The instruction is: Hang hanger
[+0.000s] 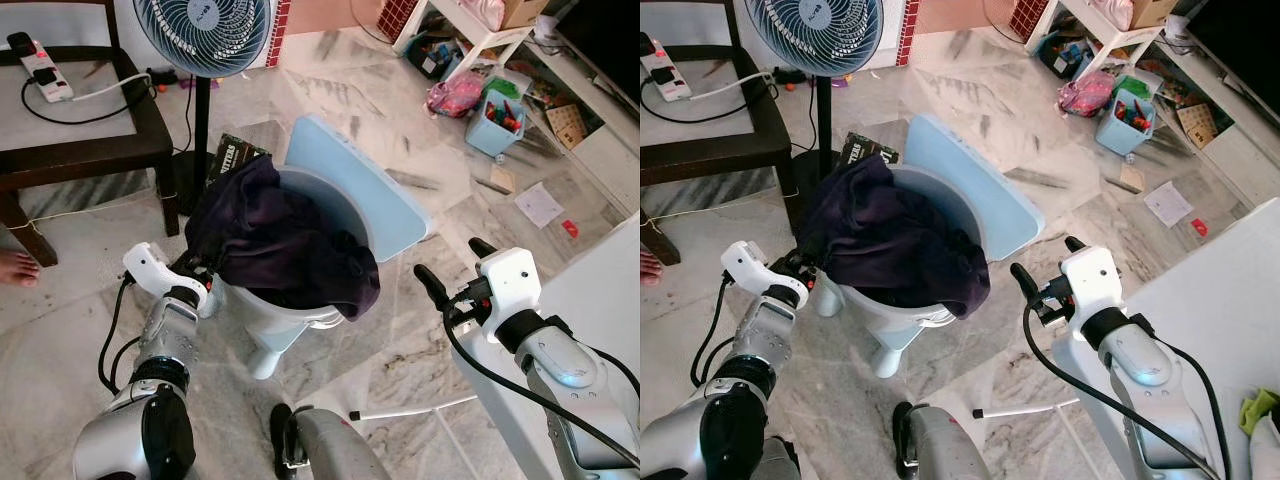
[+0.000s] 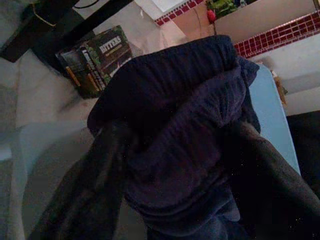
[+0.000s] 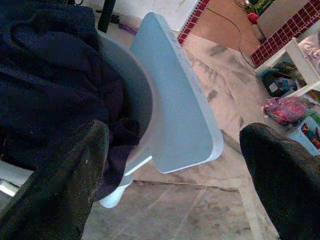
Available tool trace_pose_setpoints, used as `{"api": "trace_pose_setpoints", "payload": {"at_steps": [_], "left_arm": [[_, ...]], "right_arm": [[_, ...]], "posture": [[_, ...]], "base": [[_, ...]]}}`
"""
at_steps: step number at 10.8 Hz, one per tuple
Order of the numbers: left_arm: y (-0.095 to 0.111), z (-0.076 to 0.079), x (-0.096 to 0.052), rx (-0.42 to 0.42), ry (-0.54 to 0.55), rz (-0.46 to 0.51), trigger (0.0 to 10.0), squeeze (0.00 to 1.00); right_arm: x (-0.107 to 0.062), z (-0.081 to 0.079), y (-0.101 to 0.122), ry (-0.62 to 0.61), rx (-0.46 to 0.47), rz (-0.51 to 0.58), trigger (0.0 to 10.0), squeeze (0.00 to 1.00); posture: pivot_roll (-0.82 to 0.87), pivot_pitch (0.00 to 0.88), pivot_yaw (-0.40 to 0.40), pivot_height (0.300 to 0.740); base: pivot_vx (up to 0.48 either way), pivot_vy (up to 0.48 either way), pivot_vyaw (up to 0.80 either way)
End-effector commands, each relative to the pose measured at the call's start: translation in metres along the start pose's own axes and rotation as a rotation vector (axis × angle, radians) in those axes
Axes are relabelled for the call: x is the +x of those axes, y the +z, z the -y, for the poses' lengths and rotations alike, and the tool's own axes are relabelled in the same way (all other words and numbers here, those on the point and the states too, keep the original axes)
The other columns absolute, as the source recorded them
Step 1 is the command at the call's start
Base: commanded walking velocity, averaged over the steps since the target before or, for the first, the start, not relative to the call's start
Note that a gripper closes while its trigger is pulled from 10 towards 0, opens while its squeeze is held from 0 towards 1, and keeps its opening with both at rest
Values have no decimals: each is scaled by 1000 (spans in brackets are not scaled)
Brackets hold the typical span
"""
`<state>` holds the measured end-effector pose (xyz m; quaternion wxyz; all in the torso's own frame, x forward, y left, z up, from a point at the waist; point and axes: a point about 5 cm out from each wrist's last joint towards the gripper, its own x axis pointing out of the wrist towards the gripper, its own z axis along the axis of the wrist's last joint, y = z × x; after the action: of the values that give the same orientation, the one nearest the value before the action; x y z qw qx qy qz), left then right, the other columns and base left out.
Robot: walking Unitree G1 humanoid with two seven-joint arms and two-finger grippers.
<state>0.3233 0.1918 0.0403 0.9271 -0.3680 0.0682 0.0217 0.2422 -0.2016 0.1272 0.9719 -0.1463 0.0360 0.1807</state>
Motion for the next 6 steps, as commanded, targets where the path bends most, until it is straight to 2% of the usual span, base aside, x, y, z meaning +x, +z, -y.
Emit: {"api": "trace_pose_setpoints", "payload": {"at_steps": [1, 3, 4, 5, 6], "left_arm": [[-10, 1, -2, -8, 2, -36, 0, 0], [-10, 0, -2, 3, 7, -41, 0, 0], [-11, -1, -2, -7, 30, -44, 10000, 0], [-16, 1, -3, -32, 18, -49, 10000, 0], [-22, -6, -7, -114, 68, -73, 10000, 149]], "right_arm": [[-5, 9, 2, -26, -28, -7, 10000, 0], [-4, 9, 2, -23, -25, -5, 10000, 0], [-3, 9, 3, -23, -25, -2, 10000, 0], [-3, 9, 3, -23, -24, -2, 10000, 0], [-3, 9, 3, -17, -23, -2, 10000, 0]], "posture": [[-345, 208, -293, 740], [-343, 204, -290, 740], [-344, 203, -288, 740], [-341, 203, -286, 740], [-340, 204, -290, 740]], "base": [[0, 0, 0], [0, 0, 0], [0, 0, 0], [0, 0, 0], [0, 0, 0]]}}
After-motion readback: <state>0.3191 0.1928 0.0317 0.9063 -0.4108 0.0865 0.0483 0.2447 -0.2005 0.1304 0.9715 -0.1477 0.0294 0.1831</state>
